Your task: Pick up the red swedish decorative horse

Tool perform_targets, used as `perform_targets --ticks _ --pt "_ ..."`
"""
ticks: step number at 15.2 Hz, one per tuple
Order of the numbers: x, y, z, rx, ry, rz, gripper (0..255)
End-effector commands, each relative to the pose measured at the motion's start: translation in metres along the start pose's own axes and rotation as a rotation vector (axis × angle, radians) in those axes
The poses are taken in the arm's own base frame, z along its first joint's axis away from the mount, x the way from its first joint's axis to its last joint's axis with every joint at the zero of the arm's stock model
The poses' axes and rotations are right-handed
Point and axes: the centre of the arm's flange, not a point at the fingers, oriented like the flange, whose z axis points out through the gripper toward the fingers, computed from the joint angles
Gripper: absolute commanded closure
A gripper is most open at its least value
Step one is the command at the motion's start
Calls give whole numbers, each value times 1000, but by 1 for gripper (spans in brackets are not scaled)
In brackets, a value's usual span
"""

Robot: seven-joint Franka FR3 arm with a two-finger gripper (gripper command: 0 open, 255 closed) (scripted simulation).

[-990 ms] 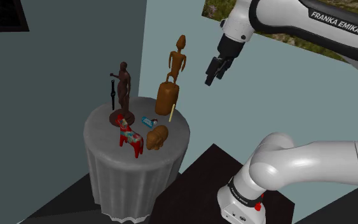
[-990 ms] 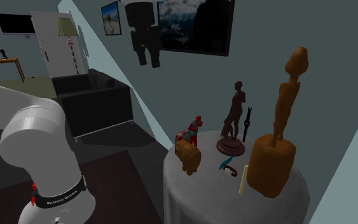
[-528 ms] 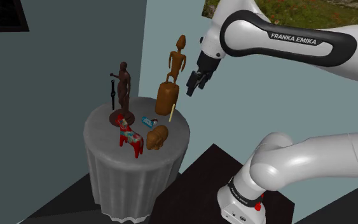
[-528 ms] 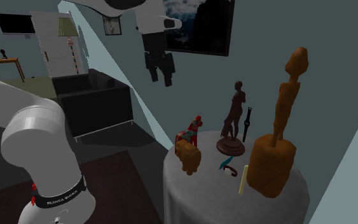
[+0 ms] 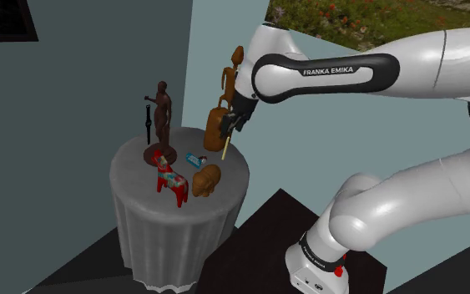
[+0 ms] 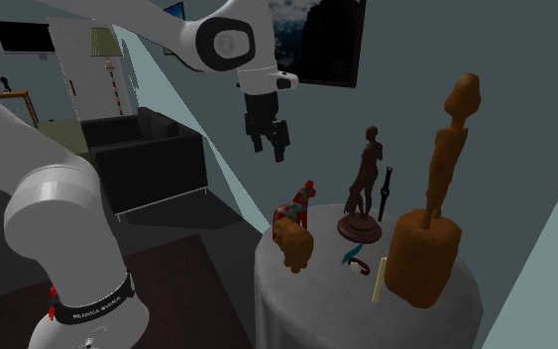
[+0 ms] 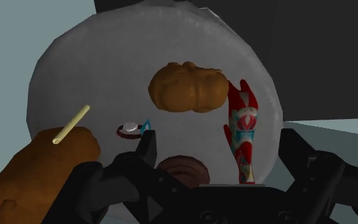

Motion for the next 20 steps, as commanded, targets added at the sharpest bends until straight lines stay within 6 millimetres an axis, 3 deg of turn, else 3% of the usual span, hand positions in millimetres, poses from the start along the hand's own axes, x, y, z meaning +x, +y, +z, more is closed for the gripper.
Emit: perform_targets --ticks 1,20 --pt "12 -5 21 8 7 -8 0" --pt "132 -68 226 80 53 -81 0"
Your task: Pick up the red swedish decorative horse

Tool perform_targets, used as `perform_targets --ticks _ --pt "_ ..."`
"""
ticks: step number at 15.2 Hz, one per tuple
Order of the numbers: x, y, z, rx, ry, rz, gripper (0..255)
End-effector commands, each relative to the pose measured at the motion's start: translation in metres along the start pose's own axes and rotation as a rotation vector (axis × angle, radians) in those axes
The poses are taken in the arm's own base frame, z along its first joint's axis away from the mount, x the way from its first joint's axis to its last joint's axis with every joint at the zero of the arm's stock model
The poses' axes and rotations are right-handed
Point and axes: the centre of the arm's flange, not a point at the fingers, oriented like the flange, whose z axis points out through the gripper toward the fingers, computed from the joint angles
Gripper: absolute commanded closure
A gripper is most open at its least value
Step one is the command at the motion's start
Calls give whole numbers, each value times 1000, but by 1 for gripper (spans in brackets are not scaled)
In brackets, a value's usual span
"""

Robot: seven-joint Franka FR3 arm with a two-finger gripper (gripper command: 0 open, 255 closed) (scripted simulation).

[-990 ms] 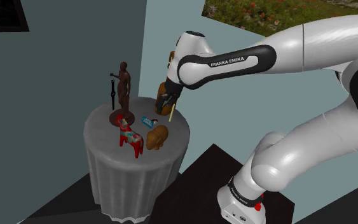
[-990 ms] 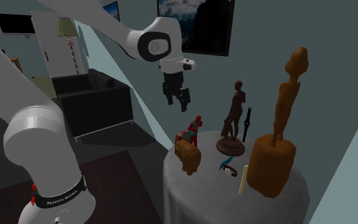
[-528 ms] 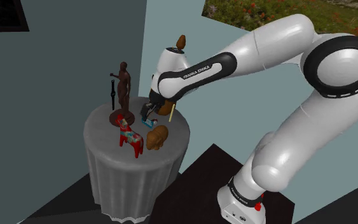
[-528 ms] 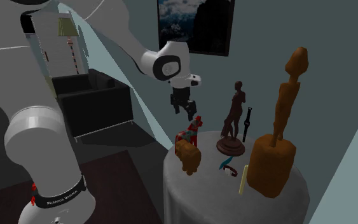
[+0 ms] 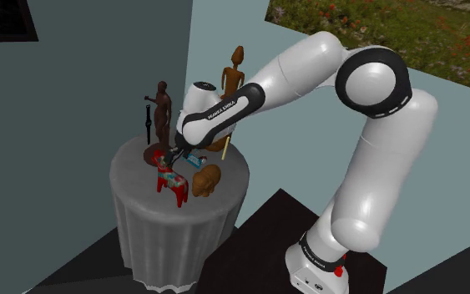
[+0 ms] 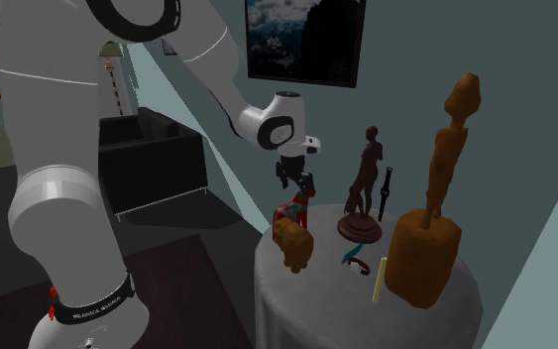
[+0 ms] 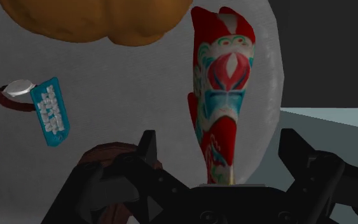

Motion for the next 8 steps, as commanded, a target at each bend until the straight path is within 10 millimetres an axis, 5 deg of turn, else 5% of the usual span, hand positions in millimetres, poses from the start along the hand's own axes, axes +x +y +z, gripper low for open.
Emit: perform_targets --ticks 1,8 --pt "12 -9 26 8 6 -8 0" --pt "11 -9 66 11 7 -11 0"
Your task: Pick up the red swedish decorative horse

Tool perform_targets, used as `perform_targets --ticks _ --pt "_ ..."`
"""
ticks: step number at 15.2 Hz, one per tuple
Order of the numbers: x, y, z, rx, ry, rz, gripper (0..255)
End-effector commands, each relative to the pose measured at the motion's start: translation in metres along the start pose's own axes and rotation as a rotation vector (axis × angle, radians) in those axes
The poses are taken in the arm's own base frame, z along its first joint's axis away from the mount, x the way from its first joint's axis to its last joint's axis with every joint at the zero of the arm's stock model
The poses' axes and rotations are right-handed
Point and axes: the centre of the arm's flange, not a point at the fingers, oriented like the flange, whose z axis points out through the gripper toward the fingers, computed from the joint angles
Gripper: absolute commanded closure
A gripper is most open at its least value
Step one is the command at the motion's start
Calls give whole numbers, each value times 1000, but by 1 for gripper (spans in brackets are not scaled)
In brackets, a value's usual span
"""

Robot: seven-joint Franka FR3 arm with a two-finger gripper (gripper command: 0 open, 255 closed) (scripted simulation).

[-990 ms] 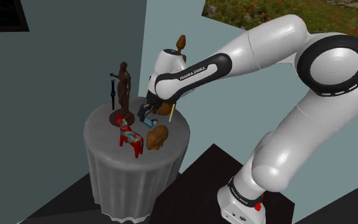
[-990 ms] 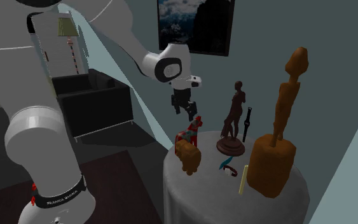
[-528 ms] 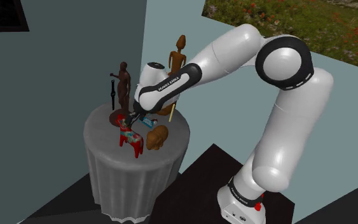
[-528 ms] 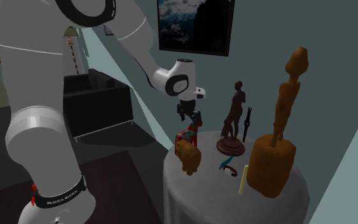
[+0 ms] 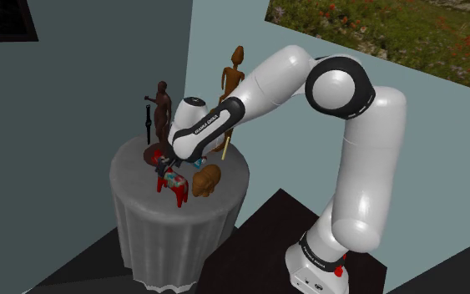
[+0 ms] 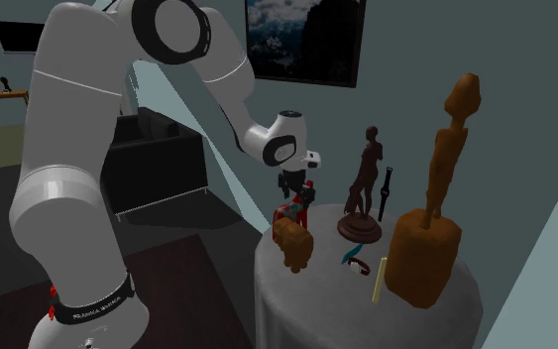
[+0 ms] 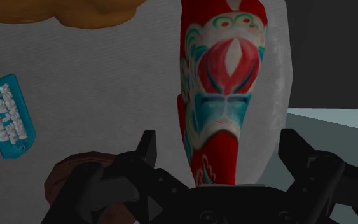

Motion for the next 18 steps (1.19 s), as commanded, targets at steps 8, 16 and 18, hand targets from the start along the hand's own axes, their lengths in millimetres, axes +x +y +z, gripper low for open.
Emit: perform_targets --ticks 8,16,18 --pt "-2 0 14 0 0 0 255" --pt "0 0 -2 0 0 0 255" --pt "2 -1 -12 0 0 0 255"
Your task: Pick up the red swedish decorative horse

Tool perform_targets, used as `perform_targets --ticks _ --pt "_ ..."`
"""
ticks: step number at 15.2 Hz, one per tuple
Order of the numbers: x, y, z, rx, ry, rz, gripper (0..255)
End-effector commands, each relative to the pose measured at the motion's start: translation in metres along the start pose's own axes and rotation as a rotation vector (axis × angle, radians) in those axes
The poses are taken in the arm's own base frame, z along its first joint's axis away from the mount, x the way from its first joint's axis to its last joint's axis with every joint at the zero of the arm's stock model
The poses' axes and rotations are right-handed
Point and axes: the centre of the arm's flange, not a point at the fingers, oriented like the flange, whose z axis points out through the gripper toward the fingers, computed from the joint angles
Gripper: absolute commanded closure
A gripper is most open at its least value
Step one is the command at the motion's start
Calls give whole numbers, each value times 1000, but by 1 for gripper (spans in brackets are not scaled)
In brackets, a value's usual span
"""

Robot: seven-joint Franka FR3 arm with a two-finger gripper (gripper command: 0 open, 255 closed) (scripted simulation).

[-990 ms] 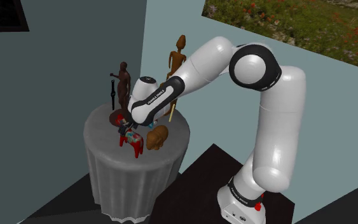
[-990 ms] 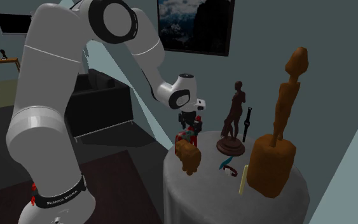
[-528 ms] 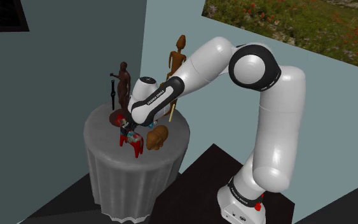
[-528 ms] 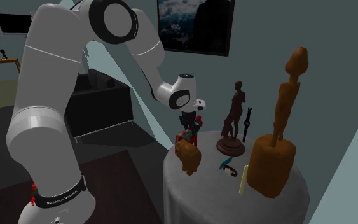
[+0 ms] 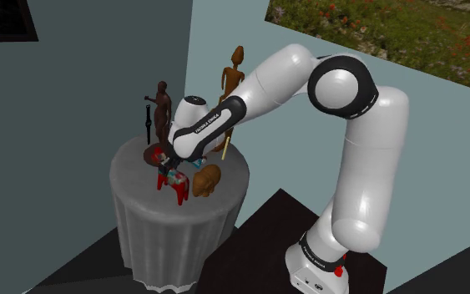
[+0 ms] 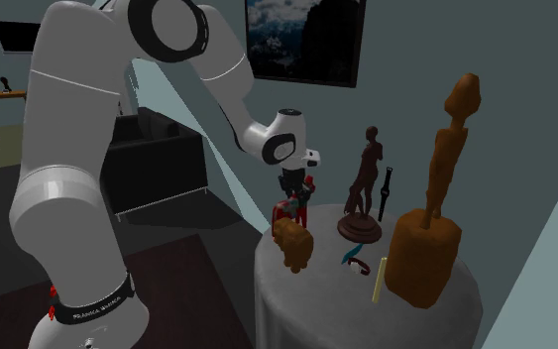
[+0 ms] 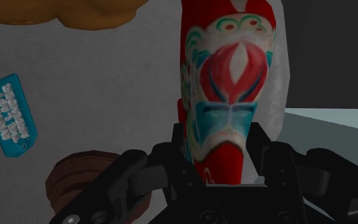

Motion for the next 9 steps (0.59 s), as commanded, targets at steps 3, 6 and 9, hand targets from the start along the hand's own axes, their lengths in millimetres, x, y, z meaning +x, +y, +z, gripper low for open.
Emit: perform_targets --ticks 3,6,9 --pt "6 -1 -22 0 1 0 255" --pt "9 -2 -38 0 1 0 255" --pt "12 -3 -53 0 1 0 255"
